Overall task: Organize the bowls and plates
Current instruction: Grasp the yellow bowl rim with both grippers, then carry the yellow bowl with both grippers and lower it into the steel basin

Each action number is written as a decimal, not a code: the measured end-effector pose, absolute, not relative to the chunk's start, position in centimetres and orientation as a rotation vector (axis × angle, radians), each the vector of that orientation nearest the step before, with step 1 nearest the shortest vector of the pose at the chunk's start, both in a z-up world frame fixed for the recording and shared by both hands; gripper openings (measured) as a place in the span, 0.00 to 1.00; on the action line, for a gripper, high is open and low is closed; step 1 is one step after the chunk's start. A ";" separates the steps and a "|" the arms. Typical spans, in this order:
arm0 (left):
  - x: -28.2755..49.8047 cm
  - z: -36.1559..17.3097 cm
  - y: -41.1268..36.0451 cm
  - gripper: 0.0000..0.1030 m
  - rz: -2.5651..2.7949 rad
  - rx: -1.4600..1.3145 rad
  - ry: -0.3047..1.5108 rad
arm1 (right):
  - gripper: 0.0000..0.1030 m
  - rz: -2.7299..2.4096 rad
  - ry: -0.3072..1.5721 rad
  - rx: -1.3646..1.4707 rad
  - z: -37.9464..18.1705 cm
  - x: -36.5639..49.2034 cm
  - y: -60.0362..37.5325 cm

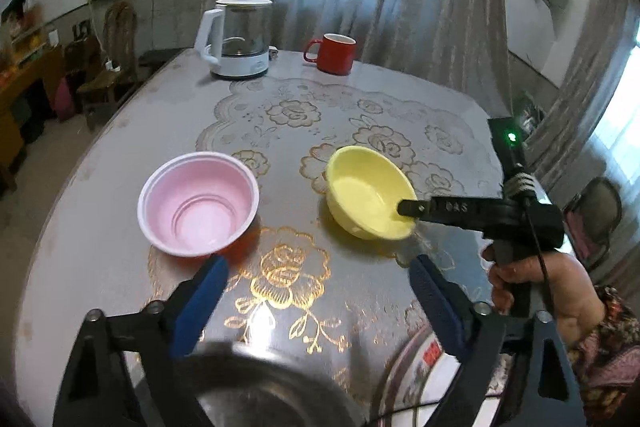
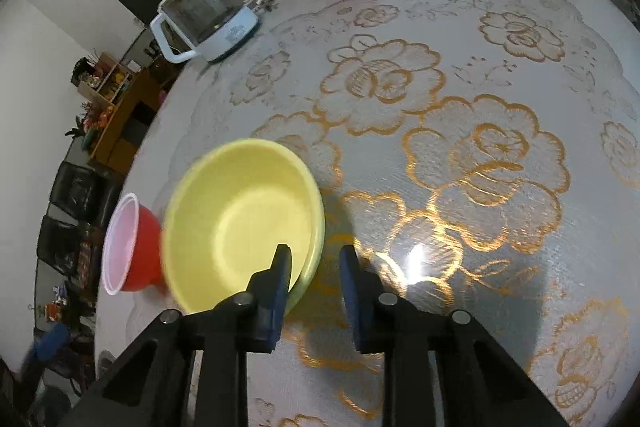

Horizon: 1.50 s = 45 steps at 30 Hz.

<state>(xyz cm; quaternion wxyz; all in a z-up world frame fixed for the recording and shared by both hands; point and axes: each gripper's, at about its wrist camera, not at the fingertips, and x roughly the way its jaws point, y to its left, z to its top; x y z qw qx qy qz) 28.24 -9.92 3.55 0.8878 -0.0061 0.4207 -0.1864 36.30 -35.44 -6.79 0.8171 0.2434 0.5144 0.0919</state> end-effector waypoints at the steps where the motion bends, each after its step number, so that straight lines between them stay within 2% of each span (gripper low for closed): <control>1: 28.7 3.4 -10.3 0.87 -0.391 -0.004 0.878 | 0.23 0.191 1.100 0.520 -7.0 36.3 -35.8; 7: 31.1 2.5 -12.7 0.87 -0.406 0.030 0.896 | 0.22 0.232 1.091 0.592 -8.0 35.9 -37.3; 18: 35.6 -1.8 -15.8 0.86 -0.351 0.049 1.035 | 0.22 0.236 1.072 0.523 -7.5 35.9 -36.9; 20: 36.0 -2.4 -16.0 0.76 -0.344 0.042 1.048 | 0.22 0.233 1.072 0.511 -7.5 36.1 -36.7; 22: 36.5 -2.9 -16.5 0.50 -0.348 0.053 1.062 | 0.22 0.236 1.072 0.499 -7.5 36.2 -36.5; 24: 36.6 -3.5 -17.3 0.32 -0.359 0.096 1.076 | 0.22 0.249 1.070 0.485 -7.3 36.1 -35.9; 25: 36.6 -3.6 -17.7 0.27 -0.365 0.117 1.075 | 0.22 0.255 1.066 0.469 -7.2 36.0 -35.6; 29: 35.9 -3.5 -19.0 0.22 -0.383 0.201 1.040 | 0.15 0.241 1.055 0.390 -6.7 35.9 -34.5; 45: 33.0 -2.2 -17.5 0.20 -0.421 0.182 0.999 | 0.15 0.230 1.028 0.438 -5.7 33.4 -34.2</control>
